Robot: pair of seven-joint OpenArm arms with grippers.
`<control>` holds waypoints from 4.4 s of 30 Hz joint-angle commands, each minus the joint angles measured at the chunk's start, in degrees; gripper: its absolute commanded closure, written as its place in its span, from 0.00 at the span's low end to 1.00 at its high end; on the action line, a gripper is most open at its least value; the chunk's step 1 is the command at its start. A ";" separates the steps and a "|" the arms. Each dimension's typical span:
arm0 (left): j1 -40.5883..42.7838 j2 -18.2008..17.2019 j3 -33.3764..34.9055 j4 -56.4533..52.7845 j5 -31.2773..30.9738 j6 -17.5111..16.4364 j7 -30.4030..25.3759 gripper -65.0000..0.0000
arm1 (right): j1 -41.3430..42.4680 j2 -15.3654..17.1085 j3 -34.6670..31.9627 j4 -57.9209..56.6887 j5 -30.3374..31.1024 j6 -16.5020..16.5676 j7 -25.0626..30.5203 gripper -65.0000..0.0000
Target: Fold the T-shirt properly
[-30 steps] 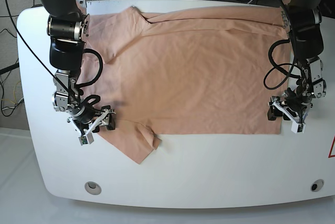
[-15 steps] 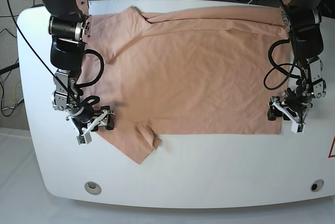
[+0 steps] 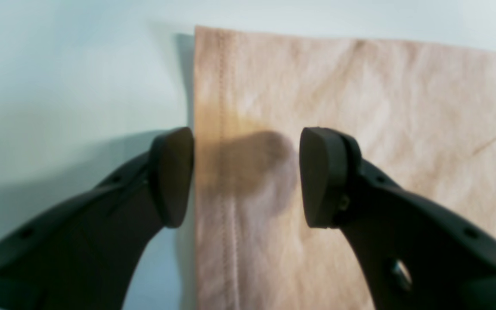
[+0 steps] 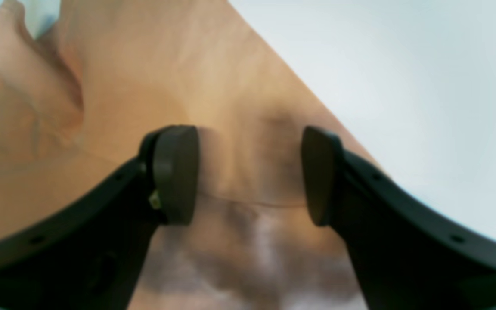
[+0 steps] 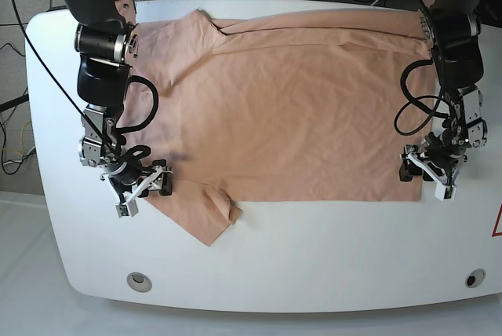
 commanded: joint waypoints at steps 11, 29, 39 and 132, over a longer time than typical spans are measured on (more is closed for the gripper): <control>-1.32 -0.97 -0.09 0.64 -0.18 -0.14 -0.34 0.45 | 1.95 0.66 -0.74 0.28 0.28 0.55 1.32 0.43; -1.55 -0.96 -0.11 0.77 -0.10 -0.40 -0.44 0.45 | 2.46 0.46 -0.36 -0.06 -0.03 0.53 0.16 0.43; -1.68 -1.09 -0.03 0.49 0.04 -0.59 -0.50 0.44 | 2.88 0.48 -0.46 -0.32 -0.07 0.48 -0.28 0.43; -0.40 -0.98 -0.36 1.25 -0.05 -1.14 -0.17 0.44 | 3.29 -1.12 0.22 -1.47 -2.18 1.14 2.61 0.42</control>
